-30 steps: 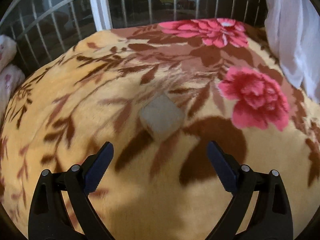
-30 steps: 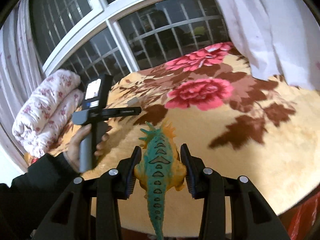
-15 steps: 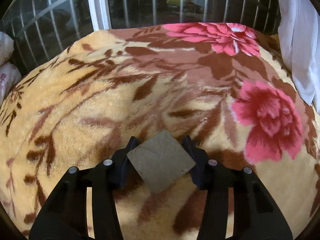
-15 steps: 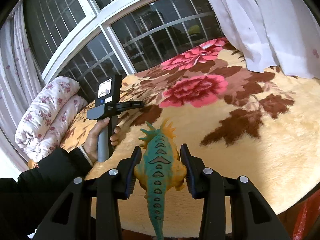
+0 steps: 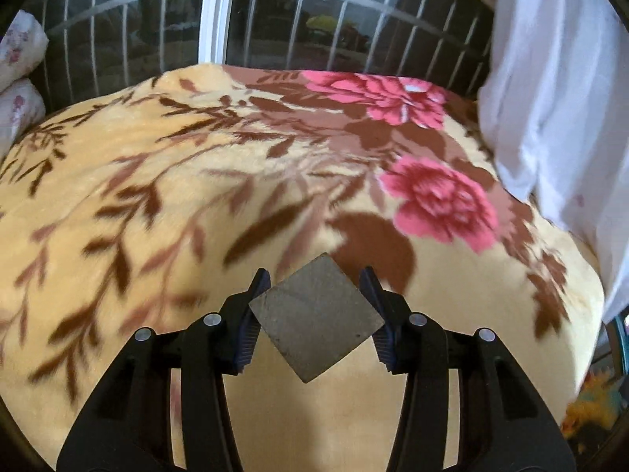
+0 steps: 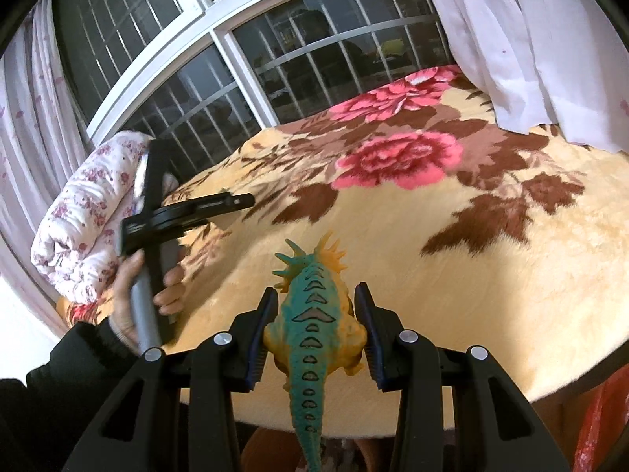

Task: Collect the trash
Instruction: 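Lower both grippers over the orange bucket and release the dinosaur and cardboard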

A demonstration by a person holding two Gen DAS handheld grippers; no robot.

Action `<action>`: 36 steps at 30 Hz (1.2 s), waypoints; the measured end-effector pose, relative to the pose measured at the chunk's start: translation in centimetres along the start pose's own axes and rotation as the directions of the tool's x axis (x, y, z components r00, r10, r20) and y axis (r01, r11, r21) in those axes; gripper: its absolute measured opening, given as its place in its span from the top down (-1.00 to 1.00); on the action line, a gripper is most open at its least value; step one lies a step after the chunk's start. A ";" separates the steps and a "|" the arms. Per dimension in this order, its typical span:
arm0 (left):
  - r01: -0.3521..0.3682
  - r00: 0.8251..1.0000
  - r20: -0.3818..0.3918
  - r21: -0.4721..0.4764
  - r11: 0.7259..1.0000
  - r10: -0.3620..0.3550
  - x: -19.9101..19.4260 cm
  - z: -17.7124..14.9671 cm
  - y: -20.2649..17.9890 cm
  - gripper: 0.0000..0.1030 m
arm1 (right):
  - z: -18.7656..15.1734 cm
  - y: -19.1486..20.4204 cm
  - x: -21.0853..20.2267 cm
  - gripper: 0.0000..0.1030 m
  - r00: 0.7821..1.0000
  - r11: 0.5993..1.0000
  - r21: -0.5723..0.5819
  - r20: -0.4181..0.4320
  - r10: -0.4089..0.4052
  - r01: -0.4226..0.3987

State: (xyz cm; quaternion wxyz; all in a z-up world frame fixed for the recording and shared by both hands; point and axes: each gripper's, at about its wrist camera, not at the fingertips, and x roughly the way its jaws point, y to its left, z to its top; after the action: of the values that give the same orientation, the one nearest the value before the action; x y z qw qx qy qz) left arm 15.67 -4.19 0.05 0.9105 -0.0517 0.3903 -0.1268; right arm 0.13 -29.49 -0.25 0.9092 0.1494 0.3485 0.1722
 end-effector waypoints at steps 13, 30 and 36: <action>-0.011 0.998 0.060 0.072 0.997 0.007 -12.1 -8.5 -2.4 0.09 | -4.9 6.1 -3.8 0.22 0.999 0.993 -0.111 -0.037 0.032 -0.036; -0.027 0.994 -0.099 0.109 0.994 0.038 -15.9 -23.2 -3.5 0.09 | -14.2 6.7 -5.5 0.22 0.982 0.988 -0.145 -0.188 0.015 -0.043; -0.037 0.971 -0.230 0.114 0.993 0.063 -12.6 -27.5 -2.7 0.09 | -16.6 5.5 -2.9 0.22 0.960 0.988 -0.148 -0.279 -0.010 -0.032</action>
State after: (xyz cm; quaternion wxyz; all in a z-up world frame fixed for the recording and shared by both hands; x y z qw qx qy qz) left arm -13.13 -3.21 -9.64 0.8628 0.0234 0.4880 -0.1300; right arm -14.38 -23.21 -8.25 0.8588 0.0564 0.4580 0.2225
